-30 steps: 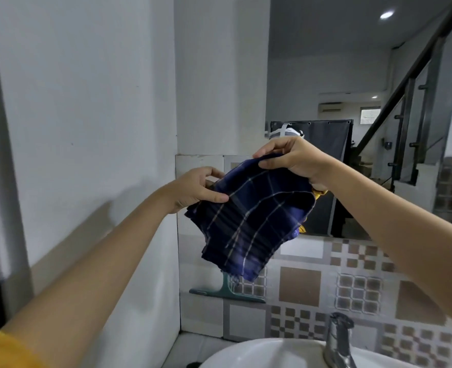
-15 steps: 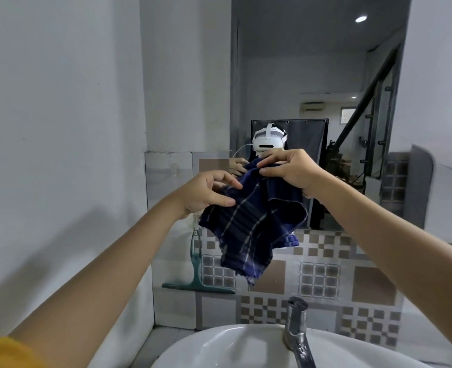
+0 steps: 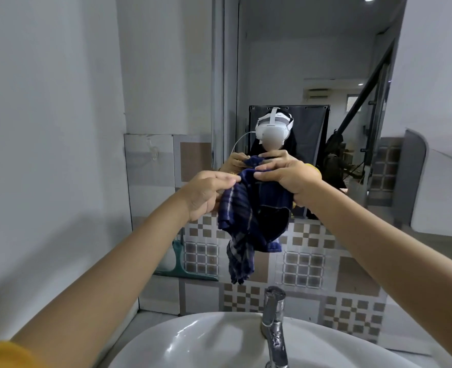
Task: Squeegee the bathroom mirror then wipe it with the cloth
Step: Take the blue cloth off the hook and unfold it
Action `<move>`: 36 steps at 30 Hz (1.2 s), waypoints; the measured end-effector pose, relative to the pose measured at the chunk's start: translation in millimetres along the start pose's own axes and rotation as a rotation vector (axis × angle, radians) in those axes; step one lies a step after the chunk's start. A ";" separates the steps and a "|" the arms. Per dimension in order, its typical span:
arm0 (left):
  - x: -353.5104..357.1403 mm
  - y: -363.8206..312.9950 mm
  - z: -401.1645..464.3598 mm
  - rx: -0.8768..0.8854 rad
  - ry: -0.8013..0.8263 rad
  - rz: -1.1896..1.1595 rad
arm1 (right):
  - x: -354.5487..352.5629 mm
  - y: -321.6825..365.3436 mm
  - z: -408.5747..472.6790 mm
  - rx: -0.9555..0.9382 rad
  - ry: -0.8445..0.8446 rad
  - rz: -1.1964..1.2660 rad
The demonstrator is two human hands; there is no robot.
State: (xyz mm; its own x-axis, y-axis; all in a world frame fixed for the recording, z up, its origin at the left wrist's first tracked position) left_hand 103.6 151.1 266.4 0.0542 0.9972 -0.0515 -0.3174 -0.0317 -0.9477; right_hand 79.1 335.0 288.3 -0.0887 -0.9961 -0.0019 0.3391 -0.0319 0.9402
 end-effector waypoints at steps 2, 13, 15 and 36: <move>9.1 -0.1 1.0 -0.022 -0.033 -0.086 | -0.7 -6.0 0.4 0.041 0.040 0.056; 20.0 8.2 12.9 -0.031 -0.122 -0.111 | 0.0 -33.0 -1.9 -0.125 0.084 0.048; 19.5 9.2 12.5 -0.026 -0.136 -0.095 | 1.5 -34.3 -4.1 -0.132 0.084 0.092; -0.6 -6.6 4.9 0.196 -0.130 0.167 | 23.2 -49.2 -13.4 -0.492 -0.074 -0.082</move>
State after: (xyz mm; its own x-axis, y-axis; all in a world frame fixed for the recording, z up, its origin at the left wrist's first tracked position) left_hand 101.0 151.0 274.2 -0.1318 0.9800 -0.1490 -0.4898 -0.1951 -0.8497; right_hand 73.0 312.3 237.4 -0.1938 -0.9806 -0.0277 0.7283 -0.1627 0.6657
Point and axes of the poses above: each hand's wrist, its own z-axis towards the middle knuckle, its own x-axis out of the palm, y = z × x, the point moved 1 cm from there along z, towards the middle knuckle, and after that the axes turned 12 degrees about -y, right-handed, at the moved point
